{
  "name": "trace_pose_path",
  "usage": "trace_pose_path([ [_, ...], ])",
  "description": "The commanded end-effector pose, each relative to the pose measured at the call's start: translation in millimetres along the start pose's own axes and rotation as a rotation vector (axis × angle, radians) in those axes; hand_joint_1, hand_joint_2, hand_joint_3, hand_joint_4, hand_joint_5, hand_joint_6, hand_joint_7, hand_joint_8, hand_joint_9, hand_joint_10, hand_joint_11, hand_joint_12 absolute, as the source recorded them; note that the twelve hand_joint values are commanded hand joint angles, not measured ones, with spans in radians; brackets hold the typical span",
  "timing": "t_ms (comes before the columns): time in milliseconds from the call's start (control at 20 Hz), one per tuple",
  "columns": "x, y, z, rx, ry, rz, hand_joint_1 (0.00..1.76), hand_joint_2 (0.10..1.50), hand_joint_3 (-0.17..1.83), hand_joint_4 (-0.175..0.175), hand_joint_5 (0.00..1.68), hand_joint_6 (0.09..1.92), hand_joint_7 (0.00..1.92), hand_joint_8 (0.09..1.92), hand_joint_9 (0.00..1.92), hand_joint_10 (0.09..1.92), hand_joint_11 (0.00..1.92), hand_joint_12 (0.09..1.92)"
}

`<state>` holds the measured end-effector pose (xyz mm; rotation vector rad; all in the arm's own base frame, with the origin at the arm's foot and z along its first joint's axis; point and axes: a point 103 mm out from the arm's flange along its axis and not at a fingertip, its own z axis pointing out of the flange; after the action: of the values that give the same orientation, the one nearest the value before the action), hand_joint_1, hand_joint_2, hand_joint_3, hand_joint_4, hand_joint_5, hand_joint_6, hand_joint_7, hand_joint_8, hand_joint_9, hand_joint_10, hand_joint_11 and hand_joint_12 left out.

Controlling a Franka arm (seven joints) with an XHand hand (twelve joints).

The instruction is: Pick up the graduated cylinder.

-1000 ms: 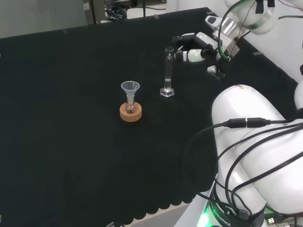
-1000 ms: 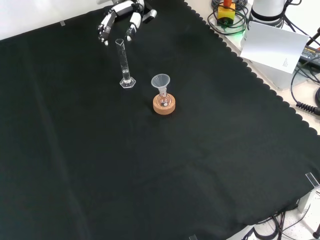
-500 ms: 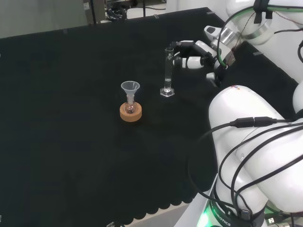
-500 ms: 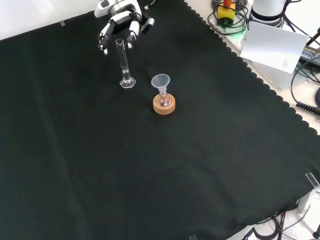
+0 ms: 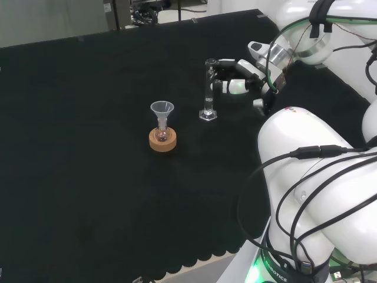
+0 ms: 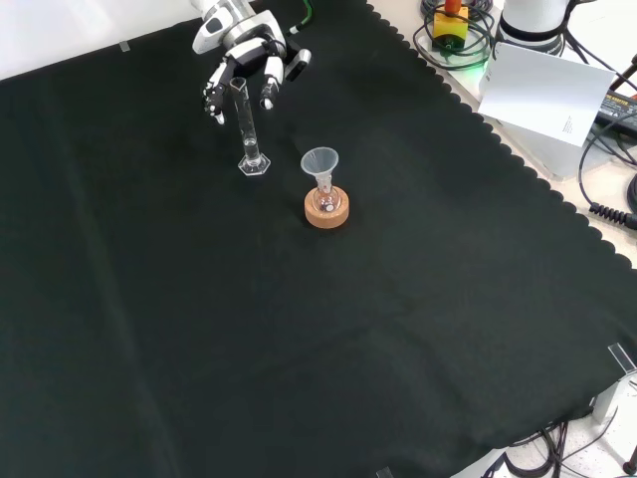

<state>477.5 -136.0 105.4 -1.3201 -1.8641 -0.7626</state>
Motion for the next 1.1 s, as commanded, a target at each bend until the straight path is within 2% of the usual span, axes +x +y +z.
trace_pose_path([
  [50,-1,2,7,-0.019,0.001,-0.009,0.98,0.95,-0.17,-0.046,0.55,0.09,0.43,0.63,0.67,0.52,0.34,1.33],
  [750,-9,13,22,-0.051,0.055,-0.025,1.05,0.97,-0.17,-0.038,0.63,0.09,0.49,0.61,0.70,0.50,0.38,1.30],
  [1100,-10,12,25,-0.060,0.062,-0.028,1.07,0.98,-0.17,-0.033,0.70,0.15,0.55,0.60,0.75,0.48,0.41,1.28],
])
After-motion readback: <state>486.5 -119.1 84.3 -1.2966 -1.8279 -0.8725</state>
